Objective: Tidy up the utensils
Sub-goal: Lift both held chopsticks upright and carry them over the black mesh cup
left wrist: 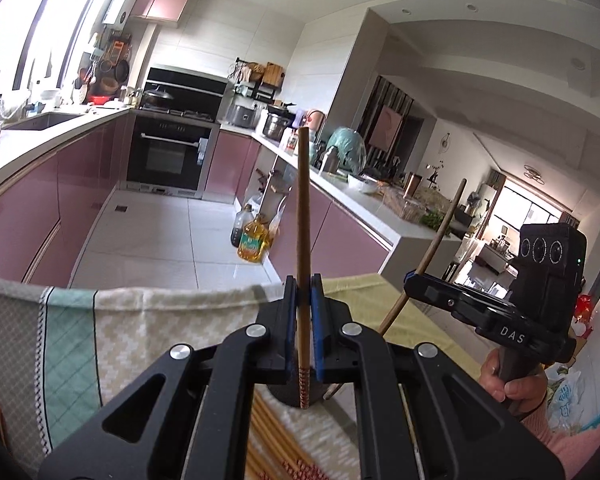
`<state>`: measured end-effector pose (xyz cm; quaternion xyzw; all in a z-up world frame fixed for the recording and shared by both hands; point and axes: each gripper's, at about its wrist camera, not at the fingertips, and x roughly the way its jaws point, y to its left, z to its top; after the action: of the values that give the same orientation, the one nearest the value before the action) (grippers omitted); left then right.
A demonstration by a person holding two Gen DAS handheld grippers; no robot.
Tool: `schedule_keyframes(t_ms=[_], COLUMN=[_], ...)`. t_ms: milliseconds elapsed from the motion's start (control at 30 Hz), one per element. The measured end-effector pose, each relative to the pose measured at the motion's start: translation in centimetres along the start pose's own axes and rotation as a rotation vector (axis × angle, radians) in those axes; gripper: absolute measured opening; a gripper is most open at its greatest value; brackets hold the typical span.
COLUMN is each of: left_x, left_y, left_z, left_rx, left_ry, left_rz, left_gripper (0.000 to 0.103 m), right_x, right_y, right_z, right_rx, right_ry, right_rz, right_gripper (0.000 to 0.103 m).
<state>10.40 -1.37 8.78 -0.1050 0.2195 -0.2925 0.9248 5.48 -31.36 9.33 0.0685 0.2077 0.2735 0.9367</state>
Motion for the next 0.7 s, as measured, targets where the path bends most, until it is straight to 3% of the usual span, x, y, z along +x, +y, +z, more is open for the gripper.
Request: schedule_keyframes(t_ms=[167, 300, 700], left_x=[2.1, 4.5, 11.7], left_y=[-1.4, -2.0, -2.2], left_z=[2.0, 2.3, -2.1], left_rx=[0.012, 0.018, 0.084], left_ry=[-0.018, 0.008, 0.229], left_rz=[-0.017, -0.020, 0.016], left_gripper=[0.008, 0.008, 0.008], right_x=[0.3, 1.4, 8.1], right_y=[-1.4, -2.6, -4.2], right_z=[1.5, 1.5, -2.0], right_rx=[-0.006, -0.003, 0.012], right_ry=[-0.025, 0.003, 0.289], right_rz=[-0.038, -0.064, -0.081], right_gripper=[0.006, 0.006, 0.006])
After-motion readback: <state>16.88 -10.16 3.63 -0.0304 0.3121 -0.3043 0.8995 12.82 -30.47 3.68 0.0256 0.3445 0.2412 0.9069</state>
